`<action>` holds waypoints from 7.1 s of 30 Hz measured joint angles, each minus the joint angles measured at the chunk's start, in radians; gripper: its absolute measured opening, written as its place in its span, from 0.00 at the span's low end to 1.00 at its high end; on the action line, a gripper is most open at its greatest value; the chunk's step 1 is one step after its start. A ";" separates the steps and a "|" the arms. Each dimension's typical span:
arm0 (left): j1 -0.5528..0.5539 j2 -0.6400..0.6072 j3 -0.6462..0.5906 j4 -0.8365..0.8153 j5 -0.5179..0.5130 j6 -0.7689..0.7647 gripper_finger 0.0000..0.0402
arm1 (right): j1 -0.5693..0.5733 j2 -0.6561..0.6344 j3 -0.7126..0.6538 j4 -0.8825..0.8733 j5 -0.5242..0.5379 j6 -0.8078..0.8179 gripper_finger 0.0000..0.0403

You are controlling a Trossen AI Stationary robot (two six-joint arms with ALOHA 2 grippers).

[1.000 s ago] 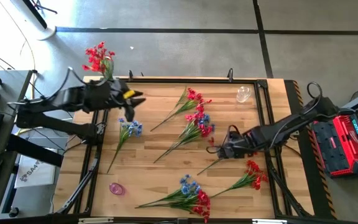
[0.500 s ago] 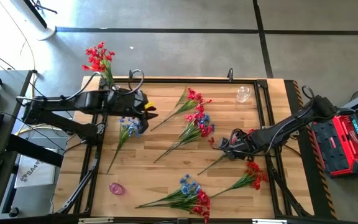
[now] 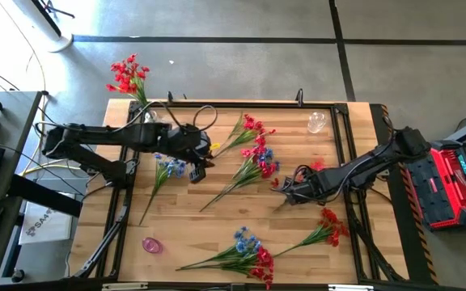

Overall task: Sort flowers into vase by color
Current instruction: Put the middle right red flower into the left transparent vase, then put the bottom right red flower into the left transparent vase

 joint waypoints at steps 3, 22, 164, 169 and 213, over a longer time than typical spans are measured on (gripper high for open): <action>0.002 0.031 0.000 0.028 0.017 0.044 0.31 | 0.014 -0.002 0.027 -0.015 0.031 -0.041 0.02; 0.100 0.097 -0.001 0.393 0.281 -0.046 0.32 | -0.018 -0.003 0.552 -0.077 0.548 -1.027 0.00; 0.562 -0.642 -0.273 -0.158 -0.576 -0.178 0.59 | -0.041 -0.093 0.353 -0.408 -0.025 -0.445 0.54; 0.562 -0.643 -0.176 -0.240 -0.577 -0.178 0.59 | -0.024 -0.094 0.353 -0.403 -0.194 -0.462 0.56; 0.499 -0.395 0.397 -0.324 0.050 0.221 0.53 | 0.576 0.294 0.353 -0.310 -0.244 -1.254 0.48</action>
